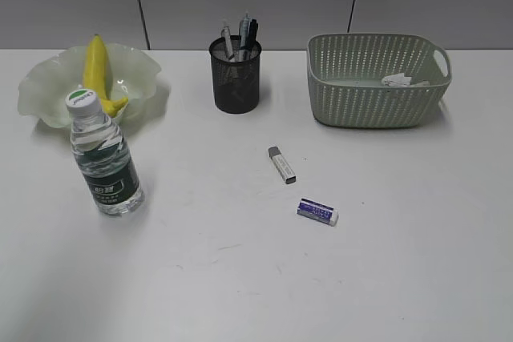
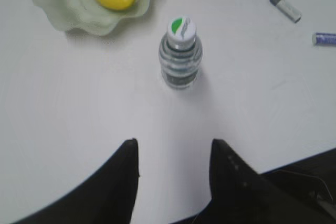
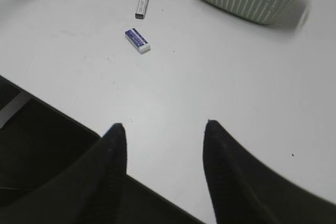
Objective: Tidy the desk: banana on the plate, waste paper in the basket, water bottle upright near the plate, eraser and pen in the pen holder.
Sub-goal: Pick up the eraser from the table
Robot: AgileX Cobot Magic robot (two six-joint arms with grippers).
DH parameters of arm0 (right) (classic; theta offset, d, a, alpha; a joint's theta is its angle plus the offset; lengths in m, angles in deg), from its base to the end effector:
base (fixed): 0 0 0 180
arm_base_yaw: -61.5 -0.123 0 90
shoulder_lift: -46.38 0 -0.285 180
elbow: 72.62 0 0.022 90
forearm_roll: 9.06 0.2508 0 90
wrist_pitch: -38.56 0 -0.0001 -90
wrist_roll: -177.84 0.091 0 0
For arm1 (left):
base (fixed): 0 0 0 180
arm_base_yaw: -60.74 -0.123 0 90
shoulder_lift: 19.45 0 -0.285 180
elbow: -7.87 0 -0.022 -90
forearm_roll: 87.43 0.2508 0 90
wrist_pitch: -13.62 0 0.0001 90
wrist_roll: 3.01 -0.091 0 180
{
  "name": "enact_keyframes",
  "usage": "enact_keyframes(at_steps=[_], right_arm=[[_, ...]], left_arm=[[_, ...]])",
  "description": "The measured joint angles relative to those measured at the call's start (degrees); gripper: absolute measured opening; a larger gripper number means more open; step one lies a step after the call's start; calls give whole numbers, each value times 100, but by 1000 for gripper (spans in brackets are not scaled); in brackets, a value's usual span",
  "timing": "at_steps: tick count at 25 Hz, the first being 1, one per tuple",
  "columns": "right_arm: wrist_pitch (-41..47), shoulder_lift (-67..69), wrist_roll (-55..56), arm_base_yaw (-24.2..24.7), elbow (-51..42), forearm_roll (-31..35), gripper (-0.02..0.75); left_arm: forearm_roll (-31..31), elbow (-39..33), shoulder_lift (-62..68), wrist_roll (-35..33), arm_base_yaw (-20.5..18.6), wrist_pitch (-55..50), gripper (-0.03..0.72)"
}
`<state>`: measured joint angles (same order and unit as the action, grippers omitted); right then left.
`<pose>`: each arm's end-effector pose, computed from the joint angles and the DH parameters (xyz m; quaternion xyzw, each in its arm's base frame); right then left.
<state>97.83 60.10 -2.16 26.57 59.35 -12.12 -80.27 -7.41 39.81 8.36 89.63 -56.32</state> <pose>0.0118 0.0032 0.2818 -0.2617 0.8298 0.1222 0.4774 0.1302 -0.0597 0.3825 0.1472 0.9390 -0.0462 0.3073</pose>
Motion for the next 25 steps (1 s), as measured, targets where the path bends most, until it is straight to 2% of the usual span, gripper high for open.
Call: enact_keyframes(at_steps=[5, 9, 16, 25], right_arm=[[-133, 721, -309, 0, 37, 0, 386], [-796, 1622, -522, 0, 229, 0, 385], [-1485, 3801, -1100, 0, 1004, -6, 385], [-1298, 7003, -1450, 0, 2788, -25, 386]], left_arm=[[-70, -1489, -1817, 0, 0, 297, 323], [-94, -2259, -3113, -5, 0, 761, 289], [-107, -2954, -4739, -5, 0, 988, 261], [-107, -3103, -5015, -5, 0, 931, 256]])
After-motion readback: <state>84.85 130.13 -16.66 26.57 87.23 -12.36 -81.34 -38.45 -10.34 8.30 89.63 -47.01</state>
